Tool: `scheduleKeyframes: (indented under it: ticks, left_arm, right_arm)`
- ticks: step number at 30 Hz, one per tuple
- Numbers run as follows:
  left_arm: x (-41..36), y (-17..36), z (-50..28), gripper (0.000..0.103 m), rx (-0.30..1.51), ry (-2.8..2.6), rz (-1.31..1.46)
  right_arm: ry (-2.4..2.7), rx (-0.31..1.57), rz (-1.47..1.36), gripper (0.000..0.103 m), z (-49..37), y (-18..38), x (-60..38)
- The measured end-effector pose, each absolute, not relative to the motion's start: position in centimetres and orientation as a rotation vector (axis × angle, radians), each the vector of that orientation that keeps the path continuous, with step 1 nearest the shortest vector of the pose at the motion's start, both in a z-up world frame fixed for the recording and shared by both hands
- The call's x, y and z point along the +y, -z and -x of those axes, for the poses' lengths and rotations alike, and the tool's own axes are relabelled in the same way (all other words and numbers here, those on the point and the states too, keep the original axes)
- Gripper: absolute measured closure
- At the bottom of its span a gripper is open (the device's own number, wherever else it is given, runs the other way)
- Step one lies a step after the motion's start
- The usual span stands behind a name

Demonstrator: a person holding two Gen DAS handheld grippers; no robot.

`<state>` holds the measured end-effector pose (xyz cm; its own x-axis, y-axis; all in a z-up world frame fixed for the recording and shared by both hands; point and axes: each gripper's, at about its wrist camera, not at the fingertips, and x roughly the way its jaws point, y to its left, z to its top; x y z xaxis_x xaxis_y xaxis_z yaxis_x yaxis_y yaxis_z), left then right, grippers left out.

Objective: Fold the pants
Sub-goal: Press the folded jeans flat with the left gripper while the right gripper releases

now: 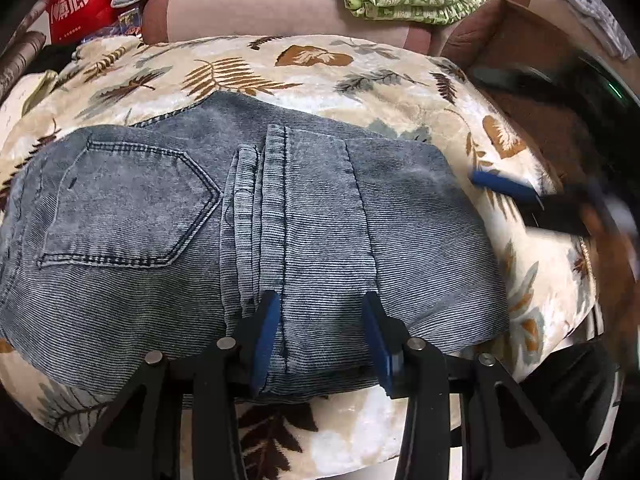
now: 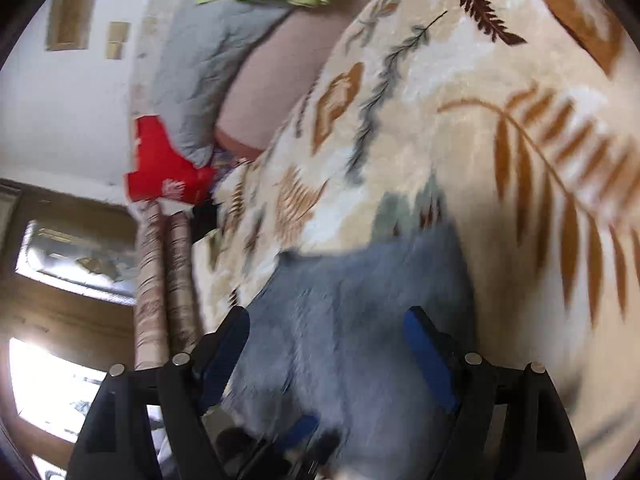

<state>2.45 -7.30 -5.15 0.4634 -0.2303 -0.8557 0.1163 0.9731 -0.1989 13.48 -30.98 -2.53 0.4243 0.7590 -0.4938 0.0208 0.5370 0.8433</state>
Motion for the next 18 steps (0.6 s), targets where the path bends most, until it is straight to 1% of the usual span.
scheduleKeyframes:
  ticks: [3,5,6,8,9,11,12,13,14,16,17,18]
  left_arm:
    - [-6.9,5.1,-2.6,0.059,1.073,0.229,0.139]
    - [-6.8,4.8,-2.8,0.059,1.082,0.241,0.144]
    - [-6.6,4.6,-2.9,0.059,1.082,0.24,0.147]
    - [-6.3,3.5,-2.7,0.057,1.058,0.22,0.135]
    - [-6.1,2.8,-2.4,0.056,1.034,0.214,0.133]
    - [-5.5,1.6,-2.2,0.045,0.983,0.212,0.156]
    - [-5.5,1.3,-2.1,0.043,0.968,0.215,0.164]
    - [-5.5,1.3,-2.2,0.04,0.967,0.212,0.163]
    - [-5.6,1.8,-2.4,0.04,0.984,0.2,0.154]
    - [-6.2,4.2,-3.2,0.04,1.08,0.185,0.118]
    - [-6.6,5.7,-3.4,0.04,1.134,0.177,0.077]
    - [-6.7,5.8,-3.0,0.039,1.099,0.176,0.033]
  right_arm:
    - [-0.537,1.056,-0.945,0.02,-9.3,3.6,-31.2]
    - [-0.544,1.122,-0.981,0.02,-7.8,6.2,-30.8]
    - [-0.537,1.177,-0.973,0.021,-7.4,8.1,-30.3]
    - [-0.546,1.121,-1.024,0.022,-6.6,8.6,-30.9]
    - [-0.537,1.122,-1.039,0.021,-6.5,7.9,-31.2]
    - [-0.535,1.083,-0.999,0.021,-6.1,6.3,-31.3]
    - [-0.557,1.069,-0.987,0.021,-5.8,5.7,-31.2]
    - [-0.579,1.06,-0.984,0.021,-5.5,5.5,-31.0]
    - [-0.574,1.066,-0.973,0.019,-5.2,5.7,-31.0]
    - [-0.528,1.141,-0.963,0.019,-5.3,8.1,-30.6]
    - [-0.532,1.116,-1.002,0.019,-5.4,8.3,-31.2]
    - [-0.534,1.113,-1.024,0.019,-5.2,8.1,-31.7]
